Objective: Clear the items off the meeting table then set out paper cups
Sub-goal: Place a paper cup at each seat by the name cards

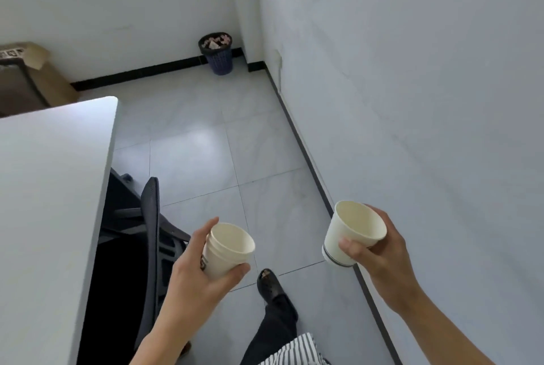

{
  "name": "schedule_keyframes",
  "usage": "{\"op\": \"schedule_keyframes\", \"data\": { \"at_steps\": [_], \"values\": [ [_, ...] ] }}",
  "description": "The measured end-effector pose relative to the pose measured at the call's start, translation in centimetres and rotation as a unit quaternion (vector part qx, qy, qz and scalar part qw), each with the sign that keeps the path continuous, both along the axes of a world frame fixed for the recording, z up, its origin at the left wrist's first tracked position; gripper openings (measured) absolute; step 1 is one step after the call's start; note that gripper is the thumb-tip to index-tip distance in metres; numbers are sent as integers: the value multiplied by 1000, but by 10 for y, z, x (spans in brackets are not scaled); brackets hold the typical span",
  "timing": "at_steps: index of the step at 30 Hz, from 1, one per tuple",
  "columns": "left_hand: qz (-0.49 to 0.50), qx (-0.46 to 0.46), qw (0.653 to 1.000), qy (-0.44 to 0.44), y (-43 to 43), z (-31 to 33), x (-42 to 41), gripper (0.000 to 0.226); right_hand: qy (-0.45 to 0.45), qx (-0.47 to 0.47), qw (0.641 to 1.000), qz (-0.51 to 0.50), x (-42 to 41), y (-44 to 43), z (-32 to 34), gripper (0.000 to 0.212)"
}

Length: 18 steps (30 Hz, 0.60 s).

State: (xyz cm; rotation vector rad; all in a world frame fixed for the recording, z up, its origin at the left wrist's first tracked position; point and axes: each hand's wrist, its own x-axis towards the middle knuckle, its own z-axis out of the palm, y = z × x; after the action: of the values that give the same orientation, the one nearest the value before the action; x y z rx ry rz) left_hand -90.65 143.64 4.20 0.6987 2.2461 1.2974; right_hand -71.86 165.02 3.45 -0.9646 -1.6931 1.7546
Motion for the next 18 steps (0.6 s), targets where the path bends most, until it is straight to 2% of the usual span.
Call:
{"op": "schedule_keyframes", "data": {
  "at_steps": [7, 14, 18],
  "values": [
    [53, 41, 998, -20, 67, -22, -104, 76, -14, 28, 999, 39, -126, 83, -2, 62],
    [85, 51, 995, 6, 124, 12, -238, 78, -2, 66, 993, 97, -269, 148, 32, 60],
    [144, 61, 988, 14, 138, 20, -297, 79, -5, 72, 987, 144, -346, 167, 29, 59]
  ]
}}
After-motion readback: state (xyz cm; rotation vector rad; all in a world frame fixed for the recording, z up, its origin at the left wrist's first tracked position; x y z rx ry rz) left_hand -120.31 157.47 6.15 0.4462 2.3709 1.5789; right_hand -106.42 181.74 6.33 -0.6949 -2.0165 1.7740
